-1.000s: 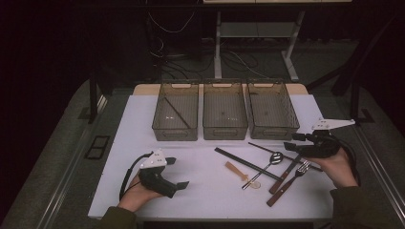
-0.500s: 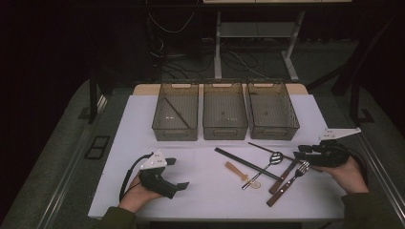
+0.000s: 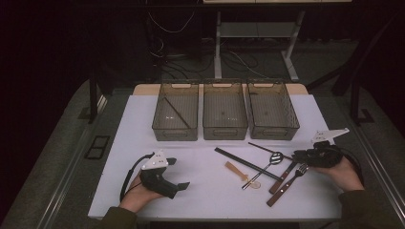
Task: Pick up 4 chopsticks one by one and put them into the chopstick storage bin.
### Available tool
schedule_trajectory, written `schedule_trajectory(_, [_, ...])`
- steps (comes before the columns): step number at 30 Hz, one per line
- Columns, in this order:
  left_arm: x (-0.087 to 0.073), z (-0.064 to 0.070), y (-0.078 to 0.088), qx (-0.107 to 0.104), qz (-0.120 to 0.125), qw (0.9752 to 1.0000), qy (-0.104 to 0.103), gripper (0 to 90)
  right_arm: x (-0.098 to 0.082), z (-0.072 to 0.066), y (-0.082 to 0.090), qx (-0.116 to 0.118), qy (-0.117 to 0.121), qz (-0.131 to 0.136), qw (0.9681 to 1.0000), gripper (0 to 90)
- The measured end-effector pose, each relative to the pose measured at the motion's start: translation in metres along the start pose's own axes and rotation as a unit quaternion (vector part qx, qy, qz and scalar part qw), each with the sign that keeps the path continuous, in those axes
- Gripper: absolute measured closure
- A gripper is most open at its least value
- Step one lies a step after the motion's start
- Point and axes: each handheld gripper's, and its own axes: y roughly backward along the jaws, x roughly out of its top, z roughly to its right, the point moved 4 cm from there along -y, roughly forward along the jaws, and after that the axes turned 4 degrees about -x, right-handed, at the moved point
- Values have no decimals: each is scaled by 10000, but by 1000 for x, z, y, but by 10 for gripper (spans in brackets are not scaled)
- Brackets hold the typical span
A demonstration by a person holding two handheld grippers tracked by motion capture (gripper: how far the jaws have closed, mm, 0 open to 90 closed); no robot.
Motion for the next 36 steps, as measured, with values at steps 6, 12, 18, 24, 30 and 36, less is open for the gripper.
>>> schedule_trajectory(6, [0, 1, 0, -11, 3, 10000, 15, 8, 2, 0, -7, 28, 39, -39, 10000, 748])
schedule_trajectory(12, [0, 2, 0, -43, -1, 10000, 11, 8, 1, -1, -11, 26, 76, -115, 9999, 756])
schedule_trajectory(18, [0, 2, 0, -55, -20, 10000, 3, 8, 1, 0, -14, -4, 126, -190, 9997, 776])
schedule_trajectory(24, [-1, 2, -2, -87, -72, 9999, 5, 8, -1, 0, -17, 10, 192, -278, 9994, 788])
schedule_trajectory(30, [-1, 3, -2, -95, -69, 9999, 7, 8, -1, 2, -18, -25, 229, -279, 9993, 822])
schedule_trajectory(36, [-1, 3, -3, -126, -94, 9999, -10, 8, -1, 2, -18, 9, 239, -267, 9994, 827])
